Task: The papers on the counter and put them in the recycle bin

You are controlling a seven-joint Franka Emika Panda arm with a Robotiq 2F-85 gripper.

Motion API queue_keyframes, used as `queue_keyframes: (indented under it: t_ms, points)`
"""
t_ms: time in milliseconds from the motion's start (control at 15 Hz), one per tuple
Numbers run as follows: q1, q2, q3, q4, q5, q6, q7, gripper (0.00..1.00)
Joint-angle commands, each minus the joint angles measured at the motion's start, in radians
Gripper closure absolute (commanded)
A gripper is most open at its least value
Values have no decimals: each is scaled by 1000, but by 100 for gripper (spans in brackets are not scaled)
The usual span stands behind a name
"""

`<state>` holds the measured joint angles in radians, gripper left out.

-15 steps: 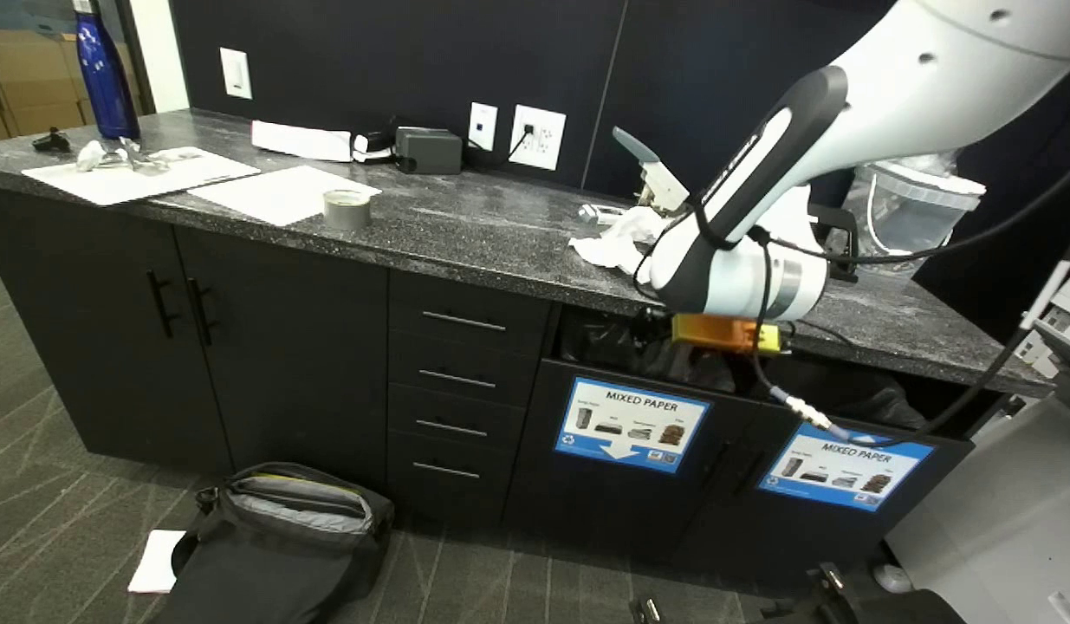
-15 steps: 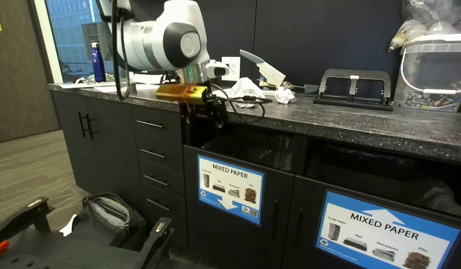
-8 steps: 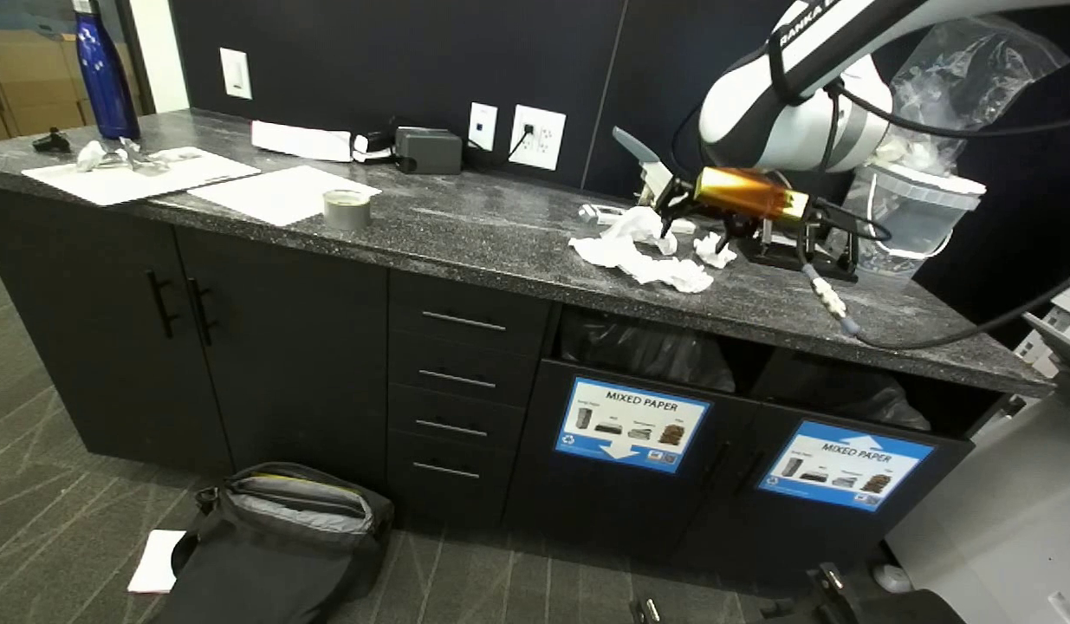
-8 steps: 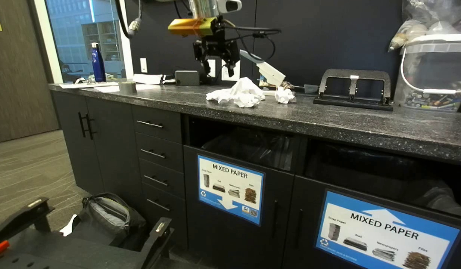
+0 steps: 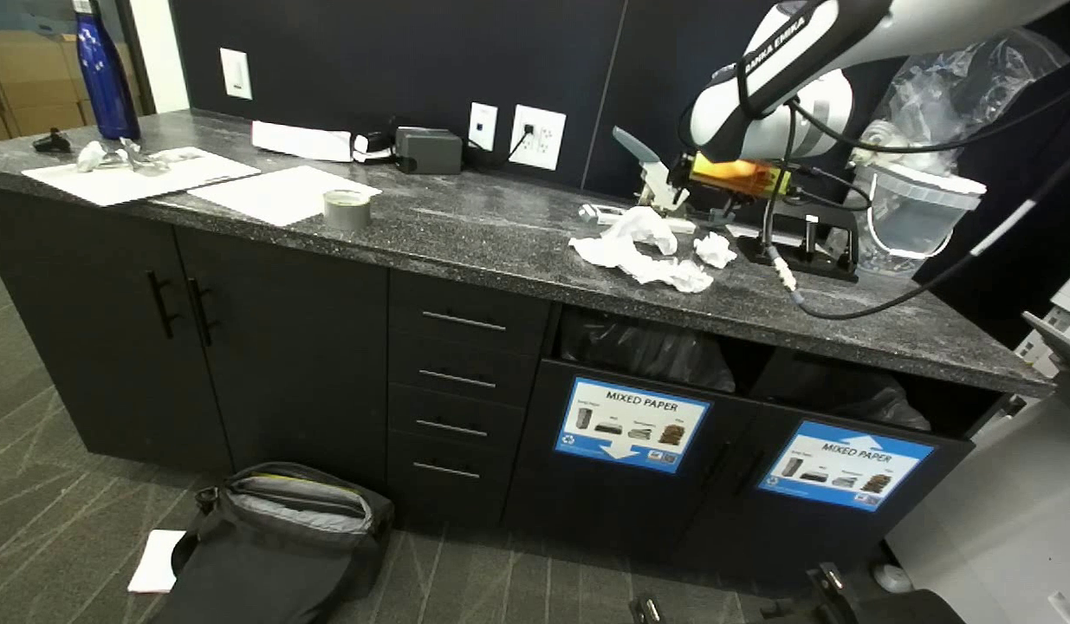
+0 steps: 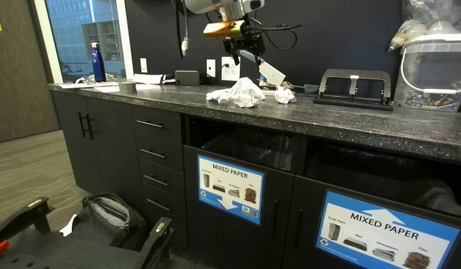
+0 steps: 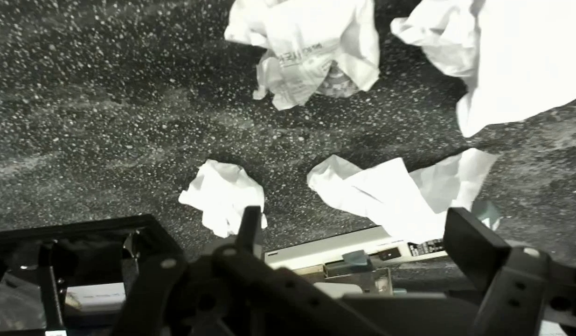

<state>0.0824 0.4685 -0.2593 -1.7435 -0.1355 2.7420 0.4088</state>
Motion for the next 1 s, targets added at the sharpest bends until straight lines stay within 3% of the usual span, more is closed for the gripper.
queue_keyframes:
  t_ms: [0,467,733,933]
  points:
    - [-67,202,-2,249,16,-10,-30,0]
    - [-223,433,52,594,77,-121,-151,0]
    - [-313,533,150,766,146,-265,-283,0]
    - [-343,605,184,889,172,-360,-336,0]
